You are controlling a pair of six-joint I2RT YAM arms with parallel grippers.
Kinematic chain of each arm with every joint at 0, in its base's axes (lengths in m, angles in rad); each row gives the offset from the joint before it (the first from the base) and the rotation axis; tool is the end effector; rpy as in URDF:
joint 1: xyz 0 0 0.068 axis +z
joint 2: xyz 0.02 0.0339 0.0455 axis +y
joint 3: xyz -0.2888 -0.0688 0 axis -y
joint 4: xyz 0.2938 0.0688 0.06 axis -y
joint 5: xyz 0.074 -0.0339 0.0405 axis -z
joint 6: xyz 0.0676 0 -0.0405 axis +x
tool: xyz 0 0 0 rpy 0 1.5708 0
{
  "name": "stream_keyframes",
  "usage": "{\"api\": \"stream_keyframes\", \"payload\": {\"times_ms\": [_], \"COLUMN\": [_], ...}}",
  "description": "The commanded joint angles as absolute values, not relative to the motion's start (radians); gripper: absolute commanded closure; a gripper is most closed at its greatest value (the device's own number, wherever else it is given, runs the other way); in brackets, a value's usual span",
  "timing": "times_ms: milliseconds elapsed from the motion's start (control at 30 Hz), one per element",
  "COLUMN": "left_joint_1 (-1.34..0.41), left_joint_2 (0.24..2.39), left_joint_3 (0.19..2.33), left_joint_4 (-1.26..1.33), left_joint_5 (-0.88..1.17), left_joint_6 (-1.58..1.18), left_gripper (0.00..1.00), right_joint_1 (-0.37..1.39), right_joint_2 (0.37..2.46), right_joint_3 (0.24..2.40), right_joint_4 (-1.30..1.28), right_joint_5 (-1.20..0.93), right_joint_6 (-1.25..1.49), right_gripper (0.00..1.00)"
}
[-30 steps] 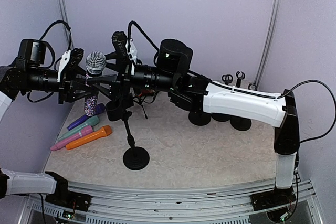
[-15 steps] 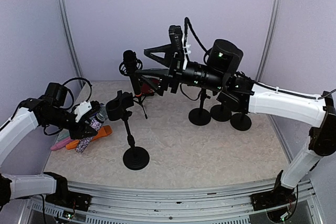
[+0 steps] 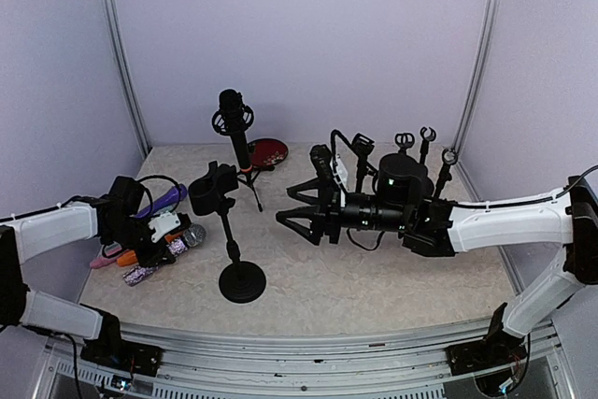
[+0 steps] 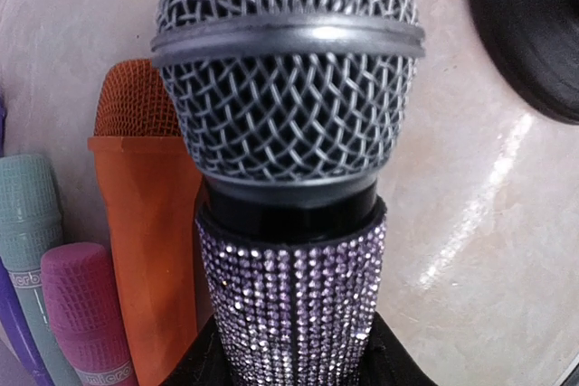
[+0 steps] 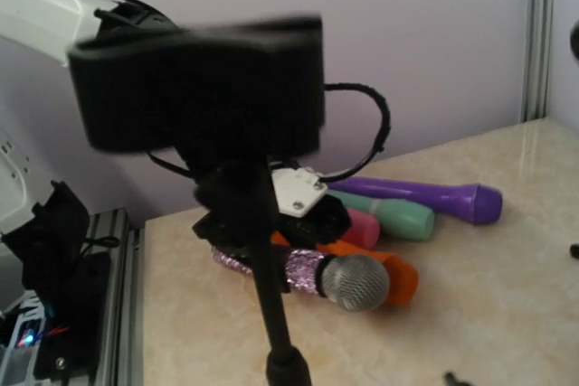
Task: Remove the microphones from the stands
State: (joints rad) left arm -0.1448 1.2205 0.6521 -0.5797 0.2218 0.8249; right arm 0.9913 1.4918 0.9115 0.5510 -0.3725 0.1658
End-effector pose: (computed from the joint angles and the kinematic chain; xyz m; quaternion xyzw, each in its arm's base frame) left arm 0.2534 -0.0520 0.1496 0.4734 0.8489 -0.0325 0.2326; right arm 0.2054 0.3588 0.2865 -0.4010 0.5940 0.4856 0.5006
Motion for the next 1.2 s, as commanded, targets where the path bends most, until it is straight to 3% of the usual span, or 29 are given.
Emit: {"api": "stream_keyframes", "payload": {"times_ms": [0, 433, 567, 667, 967, 1167], "left_joint_1": [-0.137, -0.14, -0.143, -0.144, -0.148, -0.158], "left_joint_2": [1.277, 1.333, 1.313, 1.27, 1.161, 1.103], "left_joint_3": [0.614, 0.614, 0.62, 0.633, 0.753, 0.834], "left_joint_4": [-0.46, -0.404, -0.421, -0.453, -0.639, -0.742], "left_joint_5": [0.11, 0.043, 0.056, 0.086, 0.244, 0.342], "left_joint_6": [0.851, 0.819, 0.81, 0.808, 0.794, 0.797], "left_gripper": [0.86, 0.62, 0.42, 0.32, 0.24, 0.19], "right_joint_1": [0.987, 1.1, 1.126, 1.137, 1.158, 1.16], "right_joint_2": [1.563, 1.86, 1.919, 1.95, 2.036, 2.065], "right_joint_3": [0.886, 1.072, 1.115, 1.13, 1.213, 1.226], "right_joint_4": [0.649, 0.643, 0.642, 0.651, 0.637, 0.643], "right_joint_5": [-0.376, -0.291, -0.251, -0.232, -0.176, -0.131], "right_joint_6": [0.235, 0.169, 0.15, 0.15, 0.13, 0.13], "right_gripper": [0.31, 0.38, 0.39, 0.4, 0.47, 0.59]}}
